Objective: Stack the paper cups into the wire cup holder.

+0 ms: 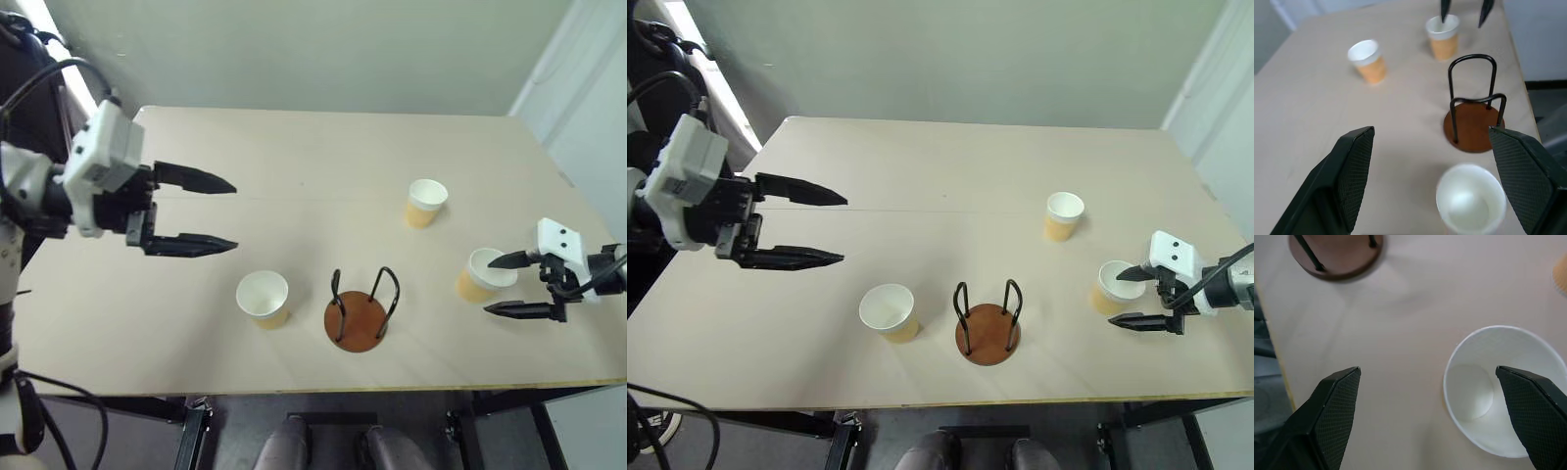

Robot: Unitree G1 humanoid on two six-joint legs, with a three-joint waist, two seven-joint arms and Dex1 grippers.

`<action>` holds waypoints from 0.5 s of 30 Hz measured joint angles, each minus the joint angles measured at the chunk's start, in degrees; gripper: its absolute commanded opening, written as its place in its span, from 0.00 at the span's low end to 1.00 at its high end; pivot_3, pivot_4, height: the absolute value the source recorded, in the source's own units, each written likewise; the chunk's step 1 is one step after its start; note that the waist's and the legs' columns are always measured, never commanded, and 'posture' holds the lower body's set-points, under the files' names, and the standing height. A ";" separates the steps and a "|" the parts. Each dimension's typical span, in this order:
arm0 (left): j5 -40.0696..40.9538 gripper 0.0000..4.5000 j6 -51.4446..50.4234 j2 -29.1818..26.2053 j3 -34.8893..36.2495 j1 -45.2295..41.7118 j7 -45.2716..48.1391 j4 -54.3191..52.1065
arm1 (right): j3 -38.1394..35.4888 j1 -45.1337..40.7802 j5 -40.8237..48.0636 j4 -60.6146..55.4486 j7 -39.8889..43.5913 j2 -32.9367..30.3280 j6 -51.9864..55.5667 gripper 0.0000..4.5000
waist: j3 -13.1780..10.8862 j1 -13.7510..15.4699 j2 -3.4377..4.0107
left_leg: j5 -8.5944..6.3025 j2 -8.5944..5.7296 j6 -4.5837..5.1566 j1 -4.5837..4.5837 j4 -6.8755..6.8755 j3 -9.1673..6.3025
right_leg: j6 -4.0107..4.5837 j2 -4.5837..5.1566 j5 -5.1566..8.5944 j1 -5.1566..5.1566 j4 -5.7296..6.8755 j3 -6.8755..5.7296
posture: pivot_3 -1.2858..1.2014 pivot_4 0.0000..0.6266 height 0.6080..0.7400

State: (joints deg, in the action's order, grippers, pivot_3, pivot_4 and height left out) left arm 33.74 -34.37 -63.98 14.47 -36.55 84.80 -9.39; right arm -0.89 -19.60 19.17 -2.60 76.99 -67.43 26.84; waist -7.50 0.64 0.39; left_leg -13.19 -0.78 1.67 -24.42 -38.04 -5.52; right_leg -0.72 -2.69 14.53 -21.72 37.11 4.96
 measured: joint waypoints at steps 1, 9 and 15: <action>0.78 0.88 -0.41 -0.14 0.94 1.22 -0.31 -0.78 | 0.57 -0.50 -0.56 0.10 0.00 0.32 -0.22 1.00 | 0.00 0.04 0.00 | 0.00 0.00 0.00 -0.01 0.00 0.00 | 0.04 0.00 -0.02 -0.01 0.00 -0.01 | 0.52 0.24 1.00; 4.10 0.89 -2.13 -1.54 3.41 4.23 -3.00 -4.23 | 5.92 -5.86 -4.42 2.92 0.26 3.71 -1.06 0.63 | 0.00 -0.29 0.00 | 0.02 0.05 -0.06 0.06 0.02 0.01 | 0.25 -0.01 -0.12 -0.07 0.09 -0.05 | 0.52 0.24 1.00; 6.28 0.89 -2.58 -2.33 4.09 5.13 -4.90 -4.83 | 6.58 -7.50 -5.61 4.44 0.78 3.90 -1.99 0.15 | 0.00 -0.26 0.00 | 0.00 0.10 -0.14 0.02 0.09 0.01 | 0.35 -0.01 -0.06 -0.12 0.08 -0.12 | 0.52 0.24 1.00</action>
State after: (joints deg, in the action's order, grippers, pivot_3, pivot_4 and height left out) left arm 40.02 -36.95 -66.31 18.57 -31.42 79.90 -14.22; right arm 5.69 -27.10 13.56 1.84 77.78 -63.52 24.85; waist -7.50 0.38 0.39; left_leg -13.19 -0.68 1.53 -24.40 -37.95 -5.51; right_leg -0.38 -2.70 14.47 -21.84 37.19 4.84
